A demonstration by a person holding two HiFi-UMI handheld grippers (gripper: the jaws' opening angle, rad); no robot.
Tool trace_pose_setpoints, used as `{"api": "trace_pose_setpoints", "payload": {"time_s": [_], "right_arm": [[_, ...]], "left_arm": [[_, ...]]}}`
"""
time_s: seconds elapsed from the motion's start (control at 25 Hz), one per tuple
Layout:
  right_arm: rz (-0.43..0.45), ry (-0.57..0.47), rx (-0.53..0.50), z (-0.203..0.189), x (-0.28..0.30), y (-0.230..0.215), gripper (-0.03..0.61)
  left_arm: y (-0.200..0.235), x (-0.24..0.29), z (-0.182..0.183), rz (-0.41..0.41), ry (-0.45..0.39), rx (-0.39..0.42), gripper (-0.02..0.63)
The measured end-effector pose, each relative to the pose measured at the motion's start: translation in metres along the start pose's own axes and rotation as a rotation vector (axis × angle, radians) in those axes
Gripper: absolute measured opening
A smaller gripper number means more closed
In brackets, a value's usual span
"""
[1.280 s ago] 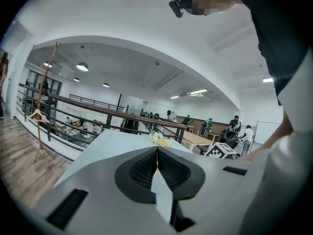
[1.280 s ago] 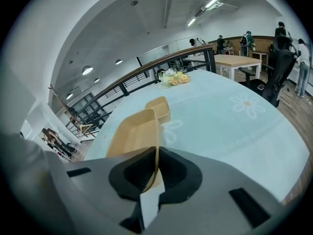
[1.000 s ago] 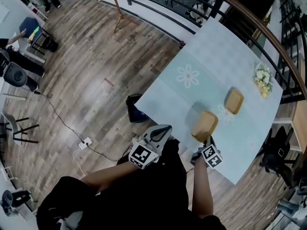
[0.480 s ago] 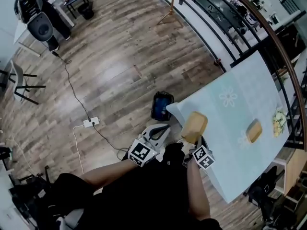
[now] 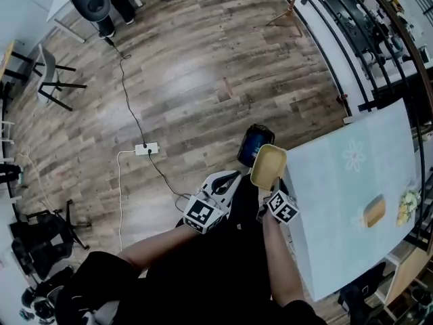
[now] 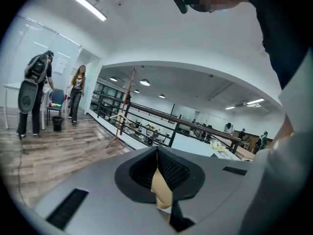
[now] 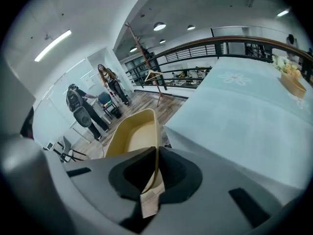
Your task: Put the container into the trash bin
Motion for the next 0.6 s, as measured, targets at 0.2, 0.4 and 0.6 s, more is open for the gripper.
{"api": "trace_pose_setpoints", "payload": {"time_s": [0.2, 0.4, 0.6], "right_arm": [[0.000, 0.067, -0.064, -0.023, 0.047, 0.012, 0.044], [-0.029, 0.082, -0.030, -0.038, 0.085, 0.008, 0.044], [-0.087, 0.092, 0.057, -0.054, 0.114, 0.003, 0.044]], "left_arm": [[0.031, -0.007, -0.009, 0.069, 0.027, -0.012, 0.015], [0.047, -0.005, -0.022, 0.083, 0.062, -0.019, 0.015], [0.051, 0.003, -0.034, 0.090, 0.113, -0.024, 0.015]]}}
Point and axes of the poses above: the fingertips, and each gripper's own axes: x forward along the fingers, y to its left, z out of its top, the point moved 5 cm from there along -x, backward along the fingers, and after that the axes turned 12 degrees about -y, right-handed, at the moved point
